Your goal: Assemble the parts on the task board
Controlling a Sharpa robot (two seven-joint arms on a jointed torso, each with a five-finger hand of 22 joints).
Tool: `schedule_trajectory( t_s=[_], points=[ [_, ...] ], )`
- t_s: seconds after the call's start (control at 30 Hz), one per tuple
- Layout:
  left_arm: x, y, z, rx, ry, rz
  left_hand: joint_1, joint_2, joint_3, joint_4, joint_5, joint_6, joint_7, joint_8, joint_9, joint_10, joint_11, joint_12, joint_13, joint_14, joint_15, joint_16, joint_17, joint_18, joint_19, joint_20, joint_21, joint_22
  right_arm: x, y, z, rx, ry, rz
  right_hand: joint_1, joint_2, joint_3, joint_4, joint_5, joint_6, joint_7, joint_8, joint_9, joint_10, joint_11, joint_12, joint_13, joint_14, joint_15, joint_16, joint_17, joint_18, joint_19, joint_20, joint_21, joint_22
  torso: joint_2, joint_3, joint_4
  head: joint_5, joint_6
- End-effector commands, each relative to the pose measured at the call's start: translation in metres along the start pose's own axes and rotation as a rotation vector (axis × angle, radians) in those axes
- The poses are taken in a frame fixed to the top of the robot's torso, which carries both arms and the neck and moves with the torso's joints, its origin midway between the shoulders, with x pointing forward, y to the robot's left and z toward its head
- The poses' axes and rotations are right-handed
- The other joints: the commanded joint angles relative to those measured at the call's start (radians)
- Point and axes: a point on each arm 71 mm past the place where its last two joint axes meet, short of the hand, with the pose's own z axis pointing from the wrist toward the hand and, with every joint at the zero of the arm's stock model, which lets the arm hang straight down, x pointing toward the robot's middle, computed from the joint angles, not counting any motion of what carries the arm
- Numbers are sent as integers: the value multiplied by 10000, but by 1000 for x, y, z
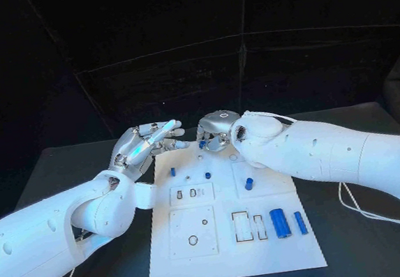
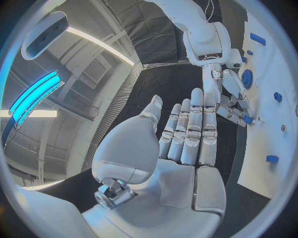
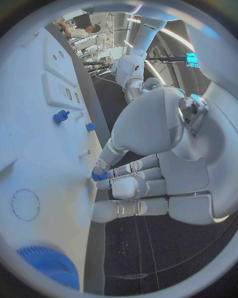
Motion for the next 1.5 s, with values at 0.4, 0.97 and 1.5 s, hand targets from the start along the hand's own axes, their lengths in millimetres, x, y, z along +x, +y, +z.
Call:
schedule_trajectory(
  t_s=[0.4,0.97,1.5],
  points=[
    [2,-1,1,53,187,-103,-30,84,35,-67,66,19,42,-29,-7,-29,40,-67,-10,-37,33,-84,30,66,13,78,-68,-24,-1,1,3,258,70,-181,-76,-535,44,333,-76,-1152,229,-110,-78,-1316,257,-50,-41,16,276,-106,-355,-7,-392,244,-45,-267,-1,1,-19,35,-31],
    [-3,-3,-2,58,125,-66,-33,83,34,-70,65,17,45,-34,-7,-31,42,-73,-10,-38,34,-91,36,66,14,79,-73,-28,-12,-39,-46,1000,-628,1310,-359,-904,-713,961,351,-1346,235,123,51,29,62,1092,383,123,162,304,18,-53,-235,200,282,97,-67,-6,-96,74,35],
    [-10,-5,-6,128,24,-79,-26,96,45,-78,67,17,44,-39,-7,-34,43,-81,-11,-41,35,-102,43,67,14,81,-81,-34,-11,-106,-98,2848,537,2742,255,-1005,-3901,2897,990,-2156,81,466,24,87,-174,9390,8216,507,-22,2464,2934,-412,615,2,1719,2243,-104,1,-241,89,143]
  ],
)
